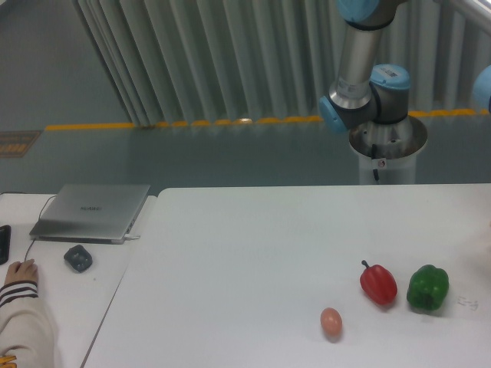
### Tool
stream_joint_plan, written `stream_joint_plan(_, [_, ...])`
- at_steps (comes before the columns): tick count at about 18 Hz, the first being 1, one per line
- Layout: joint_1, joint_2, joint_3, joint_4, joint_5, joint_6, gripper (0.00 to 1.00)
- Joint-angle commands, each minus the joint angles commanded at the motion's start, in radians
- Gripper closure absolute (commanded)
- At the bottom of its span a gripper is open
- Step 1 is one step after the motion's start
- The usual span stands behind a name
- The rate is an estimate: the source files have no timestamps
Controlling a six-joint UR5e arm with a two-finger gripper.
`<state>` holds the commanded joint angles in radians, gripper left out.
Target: Place the triangular bread on the table
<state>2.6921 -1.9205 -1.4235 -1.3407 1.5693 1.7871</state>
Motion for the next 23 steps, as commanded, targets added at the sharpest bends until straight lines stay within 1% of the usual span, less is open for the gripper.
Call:
stream_joint_plan(7, [0.015, 0.002, -0.005, 0.002, 0.000, 0.000, 0.00])
stream_joint_plan(9, [0.031, 0.000, -0.018, 0.003, 0.000, -0.012, 0.00])
stream_joint_plan(12, [0.064, 0.008, -0.034, 0.023, 0.003, -0.014, 0.00])
stream_joint_plan(16, [0.077, 0.012, -0.041, 0.026, 0.009, -0.018, 0.00])
stream_joint_plan(17, [0.084, 0.012, -0.041, 0.037, 0.009, -0.018, 0.00])
stream_joint_plan(20, [0.133, 0.029, -0.045, 0.037, -0.005, -0.014, 0.00])
stream_joint_plan(23, [0.178, 0.032, -0.046, 0.029, -0.047, -0.014, 0.00])
